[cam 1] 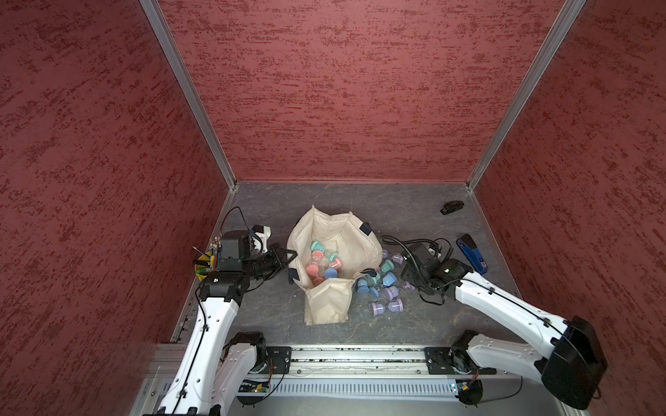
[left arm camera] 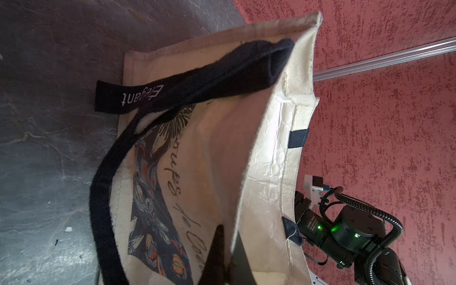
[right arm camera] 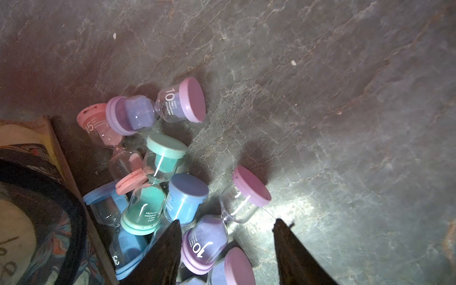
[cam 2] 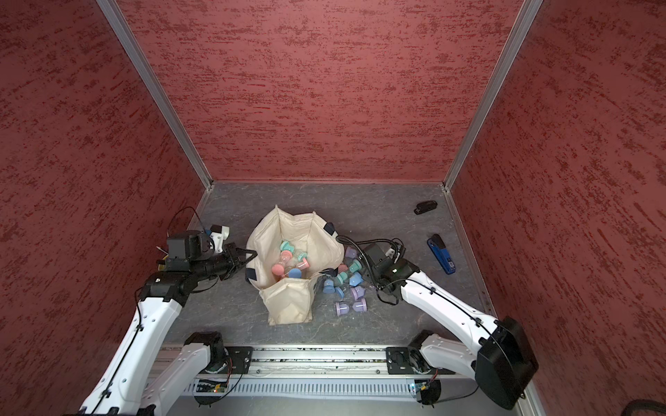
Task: Put the hourglass into the canvas bag
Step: Pick up the hourglass from the center of the board.
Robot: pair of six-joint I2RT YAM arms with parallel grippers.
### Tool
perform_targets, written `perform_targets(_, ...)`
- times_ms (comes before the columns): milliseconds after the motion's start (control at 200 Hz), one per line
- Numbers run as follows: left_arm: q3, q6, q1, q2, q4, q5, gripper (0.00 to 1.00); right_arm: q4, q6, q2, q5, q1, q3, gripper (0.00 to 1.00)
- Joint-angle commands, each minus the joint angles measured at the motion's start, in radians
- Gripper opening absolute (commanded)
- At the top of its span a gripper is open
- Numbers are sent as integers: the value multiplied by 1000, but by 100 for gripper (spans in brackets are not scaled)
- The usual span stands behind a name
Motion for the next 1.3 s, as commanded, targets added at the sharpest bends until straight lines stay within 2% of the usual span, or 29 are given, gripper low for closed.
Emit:
perform_targets(0, 0, -3, -1, -10, 20, 6, 0, 59, 76, -12, -22, -2, -27, 60)
perform_targets(215, -1, 0, -1, -14, 18, 5, 0, 93, 147, 7, -2, -3, -57, 60)
perform_targets(416, -6, 1, 0, -13, 21, 7, 0, 159, 207, 12, -36, -2, -97, 59)
perform_targets(601, -5, 3, -1, -15, 18, 6, 0, 176, 175, 31, -62, 9, -103, 57)
perform_targets(771, -5, 3, -1, -15, 18, 5, 0, 184, 3, 26, -98, 39, -86, 63)
perform_targets(922, -9, 1, 0, -19, 18, 5, 0, 179, -292, -37, -164, 58, -46, 67)
perform_targets(1027, -15, 0, -1, -19, 20, 4, 0, 152, -427, -74, -246, 60, -37, 68)
perform_targets(1117, -21, -10, -1, -21, 30, 1, 0, 133, -496, -72, -307, 71, -47, 66)
perform_targets(1293, -23, -15, -1, -23, 33, 1, 0, 104, -512, -101, -289, 130, -70, 63)
